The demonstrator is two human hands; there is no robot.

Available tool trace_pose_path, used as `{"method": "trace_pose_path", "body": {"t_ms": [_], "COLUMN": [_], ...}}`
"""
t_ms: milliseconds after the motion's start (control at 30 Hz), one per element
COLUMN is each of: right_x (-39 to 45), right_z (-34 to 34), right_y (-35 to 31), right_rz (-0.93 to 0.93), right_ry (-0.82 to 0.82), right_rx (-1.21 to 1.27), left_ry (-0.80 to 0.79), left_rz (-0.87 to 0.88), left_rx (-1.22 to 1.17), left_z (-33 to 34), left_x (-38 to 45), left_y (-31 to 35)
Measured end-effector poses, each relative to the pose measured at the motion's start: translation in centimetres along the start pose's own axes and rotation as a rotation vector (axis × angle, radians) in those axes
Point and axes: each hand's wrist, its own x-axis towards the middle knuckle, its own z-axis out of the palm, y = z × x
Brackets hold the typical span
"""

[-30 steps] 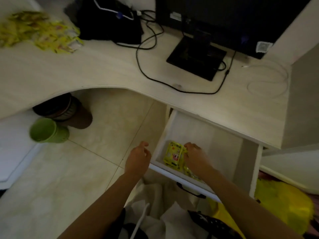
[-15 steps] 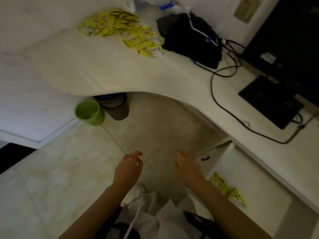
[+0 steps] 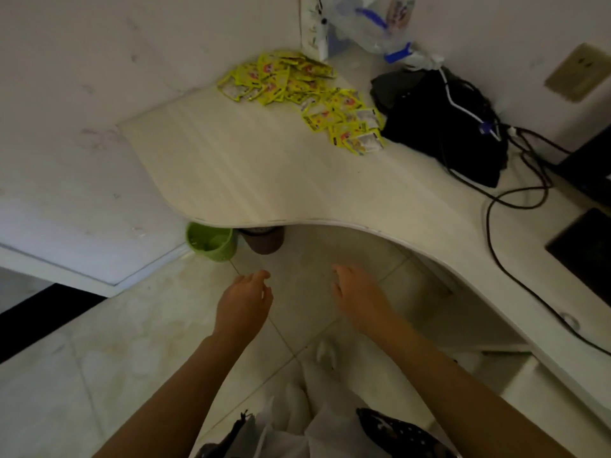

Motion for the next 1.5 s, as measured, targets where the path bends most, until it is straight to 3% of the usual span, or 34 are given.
{"method": "trace_pose_path", "body": {"t_ms": [233, 600, 1133, 1500], "right_x": [11.0, 25.5, 42.0, 54.2], "right_z": [-3.5, -8.9, -12.6, -15.8], "right_y": [-0.8, -1.1, -4.1, -4.8], "right_rz": [-0.097, -0.154, -0.004, 0.031], "right_ry": [0.064, 0.036, -0.030, -0.026], "right_rx": [-0.048, -0.108, -0.114, -0.136], "left_ry": [0.064, 0.030, -0.092, -0.135], "left_rz": [-0.028, -0.057, -0.015, -0.104], "left_rx": [0.034, 0.001, 0.058, 0.066], "left_z": [-2.2, -3.3, -6.9, -8.5], "left_x": [10.4, 24.8, 44.0, 55.4], "left_y": [-0.9, -1.2, -6.8, -10.6]}}
